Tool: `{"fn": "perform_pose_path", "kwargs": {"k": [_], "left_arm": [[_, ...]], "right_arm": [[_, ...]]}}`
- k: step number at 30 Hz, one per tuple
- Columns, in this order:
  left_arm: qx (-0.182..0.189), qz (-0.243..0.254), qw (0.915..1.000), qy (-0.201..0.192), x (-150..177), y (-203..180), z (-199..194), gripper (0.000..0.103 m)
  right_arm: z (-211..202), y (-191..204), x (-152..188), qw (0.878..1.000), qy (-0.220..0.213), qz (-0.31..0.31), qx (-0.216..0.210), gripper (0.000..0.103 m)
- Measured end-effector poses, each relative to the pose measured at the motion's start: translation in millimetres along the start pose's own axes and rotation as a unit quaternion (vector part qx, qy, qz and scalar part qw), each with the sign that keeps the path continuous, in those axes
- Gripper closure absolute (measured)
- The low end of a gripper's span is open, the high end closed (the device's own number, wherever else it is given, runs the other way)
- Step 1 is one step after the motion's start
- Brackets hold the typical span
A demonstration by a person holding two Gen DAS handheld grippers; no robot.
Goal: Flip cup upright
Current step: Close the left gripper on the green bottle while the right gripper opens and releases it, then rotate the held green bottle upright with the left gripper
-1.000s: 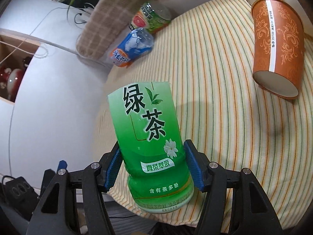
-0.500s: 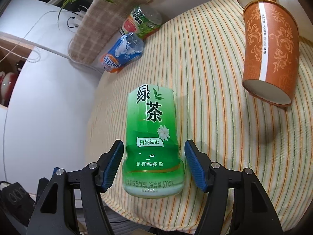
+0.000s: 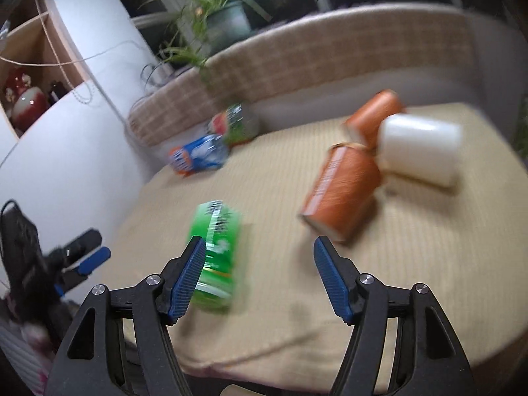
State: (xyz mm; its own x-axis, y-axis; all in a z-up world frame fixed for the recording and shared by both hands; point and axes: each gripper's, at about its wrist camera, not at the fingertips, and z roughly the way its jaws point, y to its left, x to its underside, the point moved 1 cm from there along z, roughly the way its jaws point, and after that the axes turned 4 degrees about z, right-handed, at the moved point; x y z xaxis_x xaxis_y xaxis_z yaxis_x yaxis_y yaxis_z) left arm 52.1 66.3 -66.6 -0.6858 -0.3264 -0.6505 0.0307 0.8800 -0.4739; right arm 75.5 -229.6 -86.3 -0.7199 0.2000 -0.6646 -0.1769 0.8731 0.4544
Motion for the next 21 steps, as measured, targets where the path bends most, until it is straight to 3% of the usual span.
{"fn": "perform_pose_path", "kwargs": {"k": [6, 8, 12, 16, 21], "left_arm": [[0.066, -0.044, 0.9939, 0.076, -6, -3, 51, 0.012], [0.072, -0.062, 0.9908, 0.096, -6, 2, 64, 0.021], [0.092, -0.103, 0.9812, 0.135, -2, 11, 94, 0.022], [0.105, -0.125, 0.9745, 0.154, 1, 16, 108, 0.024], [0.108, -0.127, 0.9721, 0.165, 2, 15, 119, 0.028]], "right_arm": [[-22, -28, 4, 0.999, -0.024, 0.017, 0.043, 0.035], [-27, -38, 5, 0.998, -0.028, 0.031, 0.049, 0.035], [-33, -49, 6, 0.997, -0.032, 0.044, 0.055, 0.035], [-37, -57, 10, 0.996, -0.033, 0.047, 0.061, 0.035], [-36, -58, 10, 0.996, -0.035, 0.047, 0.063, 0.035]]}}
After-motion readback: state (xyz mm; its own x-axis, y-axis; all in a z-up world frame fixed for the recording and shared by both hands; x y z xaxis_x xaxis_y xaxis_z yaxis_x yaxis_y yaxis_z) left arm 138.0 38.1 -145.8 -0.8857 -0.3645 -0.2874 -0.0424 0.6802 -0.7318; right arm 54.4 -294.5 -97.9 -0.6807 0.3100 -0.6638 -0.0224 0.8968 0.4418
